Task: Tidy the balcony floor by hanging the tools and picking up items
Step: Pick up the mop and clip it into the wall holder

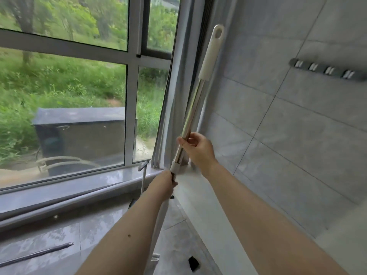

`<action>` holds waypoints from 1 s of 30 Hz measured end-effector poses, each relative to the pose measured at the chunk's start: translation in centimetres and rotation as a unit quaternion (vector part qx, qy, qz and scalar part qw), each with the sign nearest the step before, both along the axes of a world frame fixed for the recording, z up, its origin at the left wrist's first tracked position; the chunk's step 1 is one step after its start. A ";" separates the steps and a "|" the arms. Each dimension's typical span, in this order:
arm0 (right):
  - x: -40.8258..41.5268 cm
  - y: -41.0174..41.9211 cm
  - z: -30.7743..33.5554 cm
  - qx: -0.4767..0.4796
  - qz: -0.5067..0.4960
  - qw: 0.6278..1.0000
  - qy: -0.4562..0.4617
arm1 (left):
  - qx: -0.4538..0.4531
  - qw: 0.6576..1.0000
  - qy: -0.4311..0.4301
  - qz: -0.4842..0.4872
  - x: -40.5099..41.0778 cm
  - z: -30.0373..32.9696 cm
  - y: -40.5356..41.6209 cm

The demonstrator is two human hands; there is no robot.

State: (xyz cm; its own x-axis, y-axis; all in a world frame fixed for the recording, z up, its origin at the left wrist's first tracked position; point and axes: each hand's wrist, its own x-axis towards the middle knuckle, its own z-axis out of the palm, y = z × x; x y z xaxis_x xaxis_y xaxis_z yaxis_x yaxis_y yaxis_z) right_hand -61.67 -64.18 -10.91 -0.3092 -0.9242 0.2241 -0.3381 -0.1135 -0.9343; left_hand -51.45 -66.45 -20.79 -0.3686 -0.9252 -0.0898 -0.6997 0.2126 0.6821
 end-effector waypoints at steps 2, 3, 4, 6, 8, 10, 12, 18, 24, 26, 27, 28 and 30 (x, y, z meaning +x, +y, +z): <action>-1.2 0.5 3.0 -0.028 -0.019 0.999 0.004 | -0.019 1.000 0.016 -0.013 -1.4 2.5 0.0; -1.8 0.6 4.4 -0.042 -0.027 0.999 0.001 | -0.028 0.999 0.021 -0.021 -2.1 3.8 -0.1; -2.3 0.9 5.5 -0.053 -0.038 0.998 0.000 | -0.040 0.998 0.019 -0.033 -2.7 4.9 -0.1; -3.4 1.4 8.3 -0.084 -0.068 0.994 0.007 | -0.071 0.996 0.014 -0.058 -4.0 7.7 -0.5; -4.7 1.7 10.9 -0.115 -0.103 0.987 0.037 | -0.097 0.992 0.023 -0.077 -5.5 10.5 -0.7; -5.9 2.1 13.3 -0.136 -0.140 0.979 0.065 | -0.111 0.990 0.026 -0.087 -7.0 12.9 -0.7; -7.2 2.5 14.9 -0.143 -0.164 0.973 0.082 | -0.116 0.987 0.027 -0.105 -8.5 14.7 -0.9; -12.1 2.2 17.6 -0.157 -0.213 0.960 0.093 | -0.131 0.979 0.057 -0.149 -13.8 17.5 -2.4; -18.1 -1.3 18.5 -0.149 -0.254 0.950 0.104 | -0.126 0.972 0.101 -0.173 -20.3 18.5 -6.3; -20.5 -2.6 19.0 -0.150 -0.274 0.943 0.111 | -0.116 0.968 0.128 -0.182 -22.6 19.0 -7.6; -21.9 -3.2 19.3 -0.152 -0.285 0.940 0.110 | -0.113 0.965 0.144 -0.187 -24.0 19.5 -8.3; -23.1 -3.7 19.7 -0.152 -0.294 0.937 0.109 | -0.109 0.962 0.159 -0.191 -25.2 19.9 -8.8; -25.6 -4.8 20.4 -0.146 -0.307 0.934 0.105 | -0.105 0.955 0.191 -0.200 -28.1 20.9 -10.0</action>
State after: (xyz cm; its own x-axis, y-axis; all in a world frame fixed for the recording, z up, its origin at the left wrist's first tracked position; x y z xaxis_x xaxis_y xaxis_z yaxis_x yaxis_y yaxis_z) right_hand -87.28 -68.99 9.48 -0.6820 -0.4766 0.5547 -0.5958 -0.0778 -0.7994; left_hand -79.54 -76.40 0.14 -0.6659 -0.6859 0.2935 -0.2421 0.5708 0.7846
